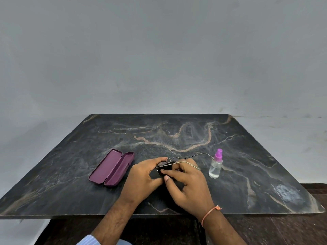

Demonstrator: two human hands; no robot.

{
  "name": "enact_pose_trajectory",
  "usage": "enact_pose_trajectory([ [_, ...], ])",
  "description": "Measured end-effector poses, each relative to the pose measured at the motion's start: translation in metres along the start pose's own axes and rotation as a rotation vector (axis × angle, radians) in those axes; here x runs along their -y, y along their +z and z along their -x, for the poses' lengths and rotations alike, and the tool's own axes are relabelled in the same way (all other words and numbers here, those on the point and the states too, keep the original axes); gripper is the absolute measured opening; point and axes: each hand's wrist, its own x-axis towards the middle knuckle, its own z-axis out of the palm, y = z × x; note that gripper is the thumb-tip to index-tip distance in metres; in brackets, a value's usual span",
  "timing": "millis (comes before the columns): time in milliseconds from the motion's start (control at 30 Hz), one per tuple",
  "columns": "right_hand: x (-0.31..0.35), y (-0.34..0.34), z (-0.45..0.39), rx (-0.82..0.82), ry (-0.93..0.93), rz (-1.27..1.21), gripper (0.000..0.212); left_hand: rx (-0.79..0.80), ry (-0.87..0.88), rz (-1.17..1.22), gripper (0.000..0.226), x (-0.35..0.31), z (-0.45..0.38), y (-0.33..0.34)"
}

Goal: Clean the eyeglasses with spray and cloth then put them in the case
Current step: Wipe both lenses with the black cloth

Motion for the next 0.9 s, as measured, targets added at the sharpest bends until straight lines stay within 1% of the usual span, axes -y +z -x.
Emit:
enact_pose_trajectory([
  [67, -0.0012, 0.0019, -0.0014, -0.028, 0.034, 0.066, 0.023, -0.014, 0.015, -0.005, 0.061, 0.0002, -0.0003, -0.0003],
  [133, -0.0011, 0.0028, -0.003, -0.023, 0.054, 0.082, 0.025, -0.022, 0.026, -0.013, 0.061, -0.0003, -0.0002, -0.0007],
  [267, 0.0008, 0.0013, -0.0002, 0.042, -0.005, -0.024, 0.027, -0.015, 0.032, -0.03, 0.065, -0.0011, -0.0009, -0.0013],
  [333, 0.0008, 0.0002, 0.001, 0.032, -0.018, -0.031, 0.024, -0.028, 0.03, -0.022, 0.065, -0.0004, -0.0013, -0.001],
  [433, -0.0001, 0.0014, -0.0005, -0.029, 0.016, 0.049, 0.019, -0.037, 0.027, -0.007, 0.064, 0.0003, -0.0005, -0.0013],
  [533, 0.0012, 0.0035, -0.0021, -0.021, 0.032, 0.088, 0.021, -0.045, 0.016, 0.0, 0.063, 0.0015, 0.0002, -0.0008],
  [633, 0.0021, 0.0022, -0.001, 0.023, 0.009, 0.06, 0.025, -0.027, 0.017, -0.03, 0.064, 0.0026, 0.0001, -0.0002],
  [733, 0.0023, -0.0006, 0.0001, 0.033, -0.005, -0.003, 0.02, -0.032, 0.015, -0.03, 0.067, 0.004, -0.0005, 0.0004],
  [800, 0.0016, 0.0002, 0.0001, 0.018, -0.007, 0.025, 0.017, -0.042, 0.018, -0.027, 0.067, 0.0045, -0.0008, 0.0007],
  [900, 0.0, 0.0037, -0.0017, -0.015, 0.01, 0.118, 0.019, -0.051, 0.034, -0.021, 0.062, 0.0049, 0.0, 0.0006],
])
